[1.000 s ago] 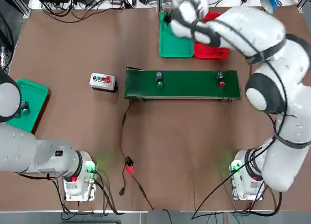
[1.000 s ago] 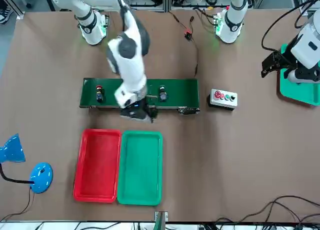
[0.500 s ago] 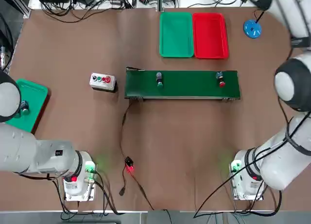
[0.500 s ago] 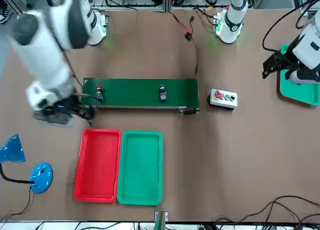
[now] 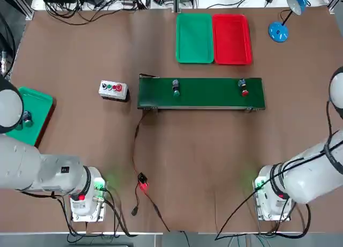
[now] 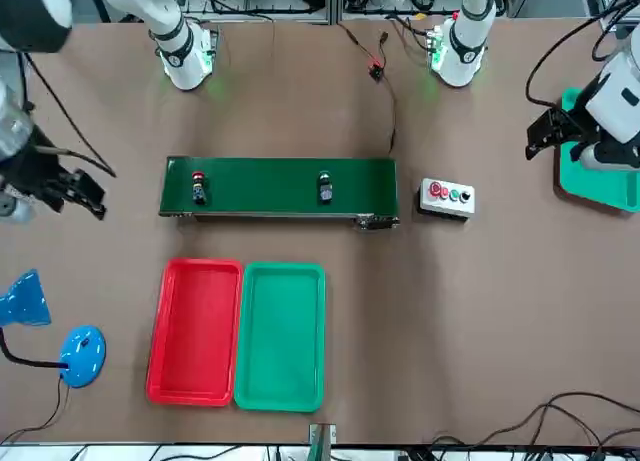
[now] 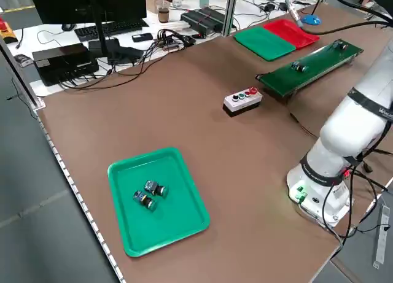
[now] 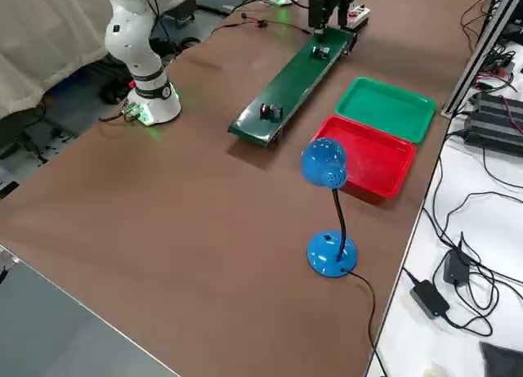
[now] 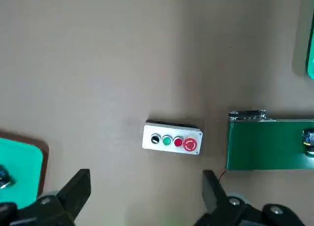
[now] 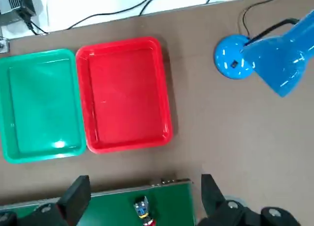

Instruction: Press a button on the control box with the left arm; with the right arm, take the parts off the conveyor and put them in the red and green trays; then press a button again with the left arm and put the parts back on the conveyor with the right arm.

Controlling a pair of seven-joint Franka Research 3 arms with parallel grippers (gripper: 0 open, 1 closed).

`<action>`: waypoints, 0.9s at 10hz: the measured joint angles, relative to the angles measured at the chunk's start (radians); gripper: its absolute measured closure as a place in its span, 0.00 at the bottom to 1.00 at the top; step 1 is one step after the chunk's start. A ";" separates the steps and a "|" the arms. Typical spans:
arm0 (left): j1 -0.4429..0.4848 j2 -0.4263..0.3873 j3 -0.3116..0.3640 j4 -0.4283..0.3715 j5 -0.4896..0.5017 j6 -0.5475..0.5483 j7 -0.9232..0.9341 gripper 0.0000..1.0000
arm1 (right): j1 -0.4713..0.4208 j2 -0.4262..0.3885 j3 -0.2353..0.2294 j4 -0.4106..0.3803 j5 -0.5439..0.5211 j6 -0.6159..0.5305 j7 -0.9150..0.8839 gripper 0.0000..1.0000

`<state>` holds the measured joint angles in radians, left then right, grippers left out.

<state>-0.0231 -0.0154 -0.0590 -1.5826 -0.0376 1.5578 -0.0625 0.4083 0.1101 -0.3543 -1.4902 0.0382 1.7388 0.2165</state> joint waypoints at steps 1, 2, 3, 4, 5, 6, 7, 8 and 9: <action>-0.008 0.000 0.015 0.000 0.000 0.000 0.001 0.00 | -0.168 -0.002 0.174 0.000 0.000 -0.002 0.000 0.00; -0.010 0.000 0.014 0.000 0.000 0.000 0.001 0.00 | -0.327 -0.003 0.343 0.000 0.000 -0.006 0.000 0.00; -0.016 -0.001 0.011 0.000 0.000 0.000 0.001 0.00 | -0.412 -0.004 0.432 0.000 0.000 -0.015 0.000 0.00; -0.019 -0.001 0.009 0.000 0.000 0.000 0.001 0.00 | -0.432 -0.007 0.452 0.000 0.000 -0.021 0.000 0.00; -0.020 -0.001 0.009 0.000 0.000 0.000 0.001 0.00 | -0.433 -0.010 0.453 0.000 0.000 -0.024 0.000 0.00; -0.020 -0.001 0.009 0.000 0.000 0.000 0.001 0.00 | -0.434 -0.011 0.453 0.000 0.000 -0.025 0.000 0.00; -0.020 -0.001 0.009 0.000 0.000 0.000 0.000 0.00 | -0.436 -0.011 0.452 0.000 0.000 -0.025 0.000 0.00; -0.018 -0.001 0.010 0.000 0.000 0.000 0.000 0.00 | -0.438 -0.012 0.449 0.000 0.000 -0.025 0.000 0.00; -0.015 -0.001 0.012 0.000 0.000 0.000 0.000 0.00 | -0.428 -0.013 0.432 0.000 0.000 -0.025 -0.001 0.00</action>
<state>-0.0381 -0.0165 -0.0472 -1.5823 -0.0376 1.5578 -0.0624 -0.0198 0.0974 0.0782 -1.4902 0.0379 1.7138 0.2154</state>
